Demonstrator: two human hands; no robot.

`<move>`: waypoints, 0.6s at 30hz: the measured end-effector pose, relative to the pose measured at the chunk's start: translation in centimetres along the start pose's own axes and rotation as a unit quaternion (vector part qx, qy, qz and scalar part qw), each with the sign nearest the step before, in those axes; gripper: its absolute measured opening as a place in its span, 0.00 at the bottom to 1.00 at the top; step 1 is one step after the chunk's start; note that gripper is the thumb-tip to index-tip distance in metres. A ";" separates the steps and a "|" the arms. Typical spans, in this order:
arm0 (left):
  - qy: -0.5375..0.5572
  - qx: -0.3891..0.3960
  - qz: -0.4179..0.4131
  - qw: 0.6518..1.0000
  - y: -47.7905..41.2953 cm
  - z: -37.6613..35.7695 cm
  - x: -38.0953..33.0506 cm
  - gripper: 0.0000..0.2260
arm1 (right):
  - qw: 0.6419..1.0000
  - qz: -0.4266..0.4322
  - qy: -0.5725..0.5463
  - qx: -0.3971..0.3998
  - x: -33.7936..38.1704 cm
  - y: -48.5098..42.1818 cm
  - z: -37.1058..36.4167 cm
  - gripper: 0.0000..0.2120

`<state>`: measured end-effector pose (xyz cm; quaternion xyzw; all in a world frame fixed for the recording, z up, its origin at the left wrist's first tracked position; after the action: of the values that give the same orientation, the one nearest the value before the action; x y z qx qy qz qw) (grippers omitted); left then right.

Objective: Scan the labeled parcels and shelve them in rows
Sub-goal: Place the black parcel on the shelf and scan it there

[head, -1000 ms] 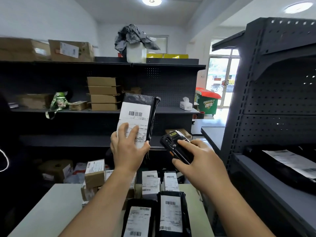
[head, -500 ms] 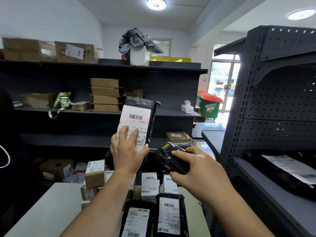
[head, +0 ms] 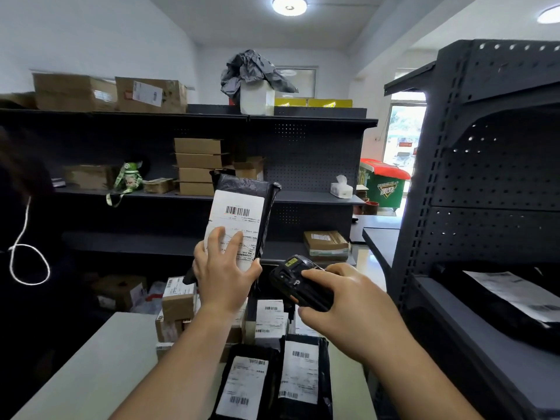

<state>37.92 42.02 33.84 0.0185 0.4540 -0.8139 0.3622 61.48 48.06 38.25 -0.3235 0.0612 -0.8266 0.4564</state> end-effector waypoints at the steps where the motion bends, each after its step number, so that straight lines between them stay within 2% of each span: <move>1: -0.002 0.001 0.000 1.000 0.2 0.1 0.0 0.27 | 1.000 0.001 -0.003 0.000 0.0 0.2 0.1 0.28; 18: -0.029 -0.011 -0.005 1.000 2.7 0.9 -0.6 0.26 | 0.998 -0.017 -0.048 0.027 -1.0 1.9 0.7 0.27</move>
<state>40.29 40.83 32.64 -0.0113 0.4520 -0.8108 0.3717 63.62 47.88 37.60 -0.3517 0.0111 -0.8190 0.4532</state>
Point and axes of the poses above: each hand's wrist, its own y-axis away from the middle knuckle, its own z-axis out of the back of the hand, x = y × z, the point moved 7 cm from there along -y, towards the middle knuckle, and after that the axes turned 11 degrees about -y, right-handed, at the moved point
